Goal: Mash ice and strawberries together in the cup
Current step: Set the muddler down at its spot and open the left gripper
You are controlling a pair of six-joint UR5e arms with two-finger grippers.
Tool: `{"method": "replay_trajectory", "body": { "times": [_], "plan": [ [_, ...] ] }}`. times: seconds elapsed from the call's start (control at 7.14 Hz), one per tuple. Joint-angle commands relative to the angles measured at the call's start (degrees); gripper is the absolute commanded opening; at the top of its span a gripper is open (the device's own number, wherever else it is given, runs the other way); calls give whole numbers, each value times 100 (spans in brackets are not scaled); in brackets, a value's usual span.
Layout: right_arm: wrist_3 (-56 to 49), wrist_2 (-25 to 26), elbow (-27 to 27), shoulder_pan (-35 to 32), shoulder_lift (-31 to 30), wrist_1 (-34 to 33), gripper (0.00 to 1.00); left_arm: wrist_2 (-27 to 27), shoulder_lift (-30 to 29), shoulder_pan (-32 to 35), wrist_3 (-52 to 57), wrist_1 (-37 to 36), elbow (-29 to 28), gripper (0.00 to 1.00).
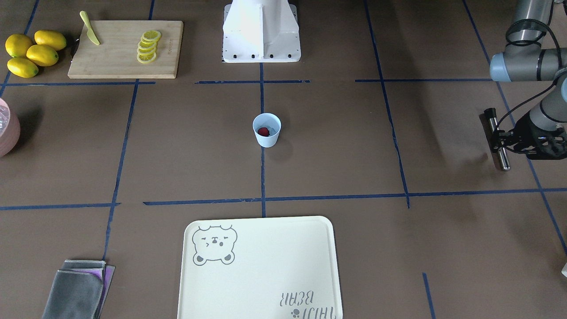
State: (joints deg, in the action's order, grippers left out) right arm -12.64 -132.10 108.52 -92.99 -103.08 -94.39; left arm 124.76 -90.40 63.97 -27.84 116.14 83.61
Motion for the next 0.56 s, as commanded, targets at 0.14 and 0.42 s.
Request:
{"method": "replay_trajectory", "body": {
  "times": [0.14, 0.42],
  "plan": [
    [7, 0, 12, 0, -2, 0, 99, 303, -66, 615, 645, -408, 121, 100],
    [16, 0, 20, 9, -2, 0, 99, 931, -100, 1281, 1470, -705, 138, 100]
  ]
}}
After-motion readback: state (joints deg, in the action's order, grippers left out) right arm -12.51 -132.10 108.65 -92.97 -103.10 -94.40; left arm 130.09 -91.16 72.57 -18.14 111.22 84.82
